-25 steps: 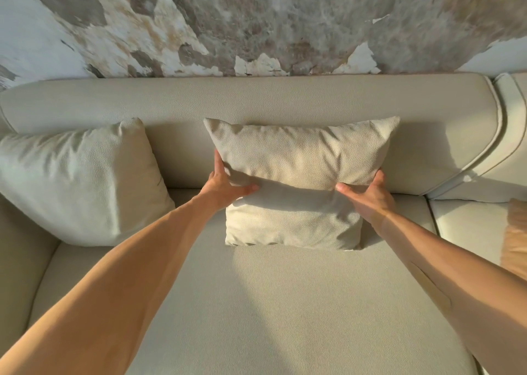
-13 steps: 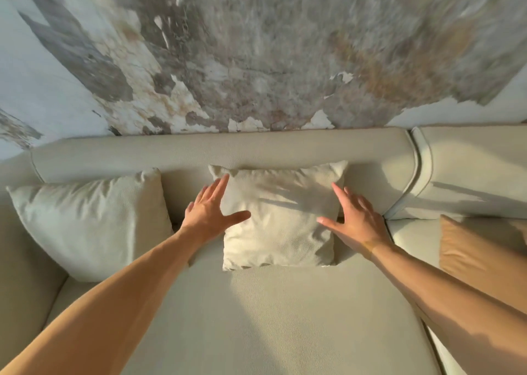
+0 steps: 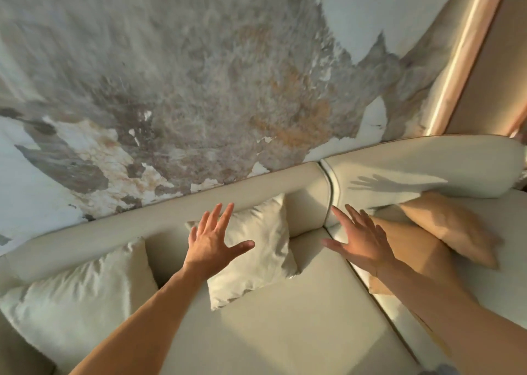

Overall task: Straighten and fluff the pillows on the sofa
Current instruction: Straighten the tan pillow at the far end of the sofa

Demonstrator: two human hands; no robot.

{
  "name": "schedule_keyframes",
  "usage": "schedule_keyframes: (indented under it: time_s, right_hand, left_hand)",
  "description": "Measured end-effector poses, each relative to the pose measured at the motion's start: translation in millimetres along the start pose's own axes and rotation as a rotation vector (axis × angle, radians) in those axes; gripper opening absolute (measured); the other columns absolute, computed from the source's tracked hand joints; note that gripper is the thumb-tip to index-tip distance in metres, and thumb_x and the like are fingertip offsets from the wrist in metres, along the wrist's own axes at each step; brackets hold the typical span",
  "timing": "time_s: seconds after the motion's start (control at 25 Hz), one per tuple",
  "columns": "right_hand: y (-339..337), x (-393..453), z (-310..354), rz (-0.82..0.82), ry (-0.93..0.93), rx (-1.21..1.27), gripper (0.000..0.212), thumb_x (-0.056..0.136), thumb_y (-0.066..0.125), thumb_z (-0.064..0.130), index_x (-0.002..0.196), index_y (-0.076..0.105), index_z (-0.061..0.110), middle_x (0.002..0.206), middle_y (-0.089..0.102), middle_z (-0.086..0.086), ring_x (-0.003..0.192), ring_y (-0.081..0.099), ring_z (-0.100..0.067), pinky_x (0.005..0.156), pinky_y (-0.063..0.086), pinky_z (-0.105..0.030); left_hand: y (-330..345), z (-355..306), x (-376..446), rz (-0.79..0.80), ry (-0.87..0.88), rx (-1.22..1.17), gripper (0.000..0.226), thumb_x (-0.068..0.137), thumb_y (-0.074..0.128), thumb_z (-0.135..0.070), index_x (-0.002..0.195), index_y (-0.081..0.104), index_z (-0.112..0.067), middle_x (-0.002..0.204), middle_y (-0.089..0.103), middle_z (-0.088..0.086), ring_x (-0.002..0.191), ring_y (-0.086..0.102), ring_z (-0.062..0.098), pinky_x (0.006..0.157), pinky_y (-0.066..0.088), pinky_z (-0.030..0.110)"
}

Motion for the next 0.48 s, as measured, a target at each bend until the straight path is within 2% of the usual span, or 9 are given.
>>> schedule_keyframes:
  time_s: [0.2,0.48]
  right_hand:
    - [-57.5,-34.8,-82.0,-0.072,0.09,-0.014,0.084,0.077,0.044,0.079,0.149,0.011,0.049,0.163,0.009,0.008,0.149,0.006,-0.022,0.115,0.018,-0.054]
    - [-141.0,-86.9,-266.9,-0.109,0.222,-0.059,0.086,0.078,0.043,0.077,0.151,0.012,0.043,0.163,0.011,0.004,0.149,0.01,-0.024,0.115,0.018,-0.053]
  left_hand:
    - [4.6,-80.0,3.7,-0.001,0.079,0.0,0.11,0.061,0.03,-0.096,0.153,-0.001,-0.045,0.165,0.002,-0.007,0.151,0.005,0.021,0.12,0.011,0.052]
    - [68.1,-249.0,8.7,0.047,0.154,-0.03,0.101,0.072,0.047,-0.083,0.154,0.003,-0.043,0.165,0.006,-0.007,0.15,0.008,0.018,0.119,0.013,0.051]
Point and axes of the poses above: each hand's wrist, its own x-axis towards the middle knuckle, its own y-axis out of the palm, z = x × y, the point moved 10 cm from there along x, towards the middle knuckle
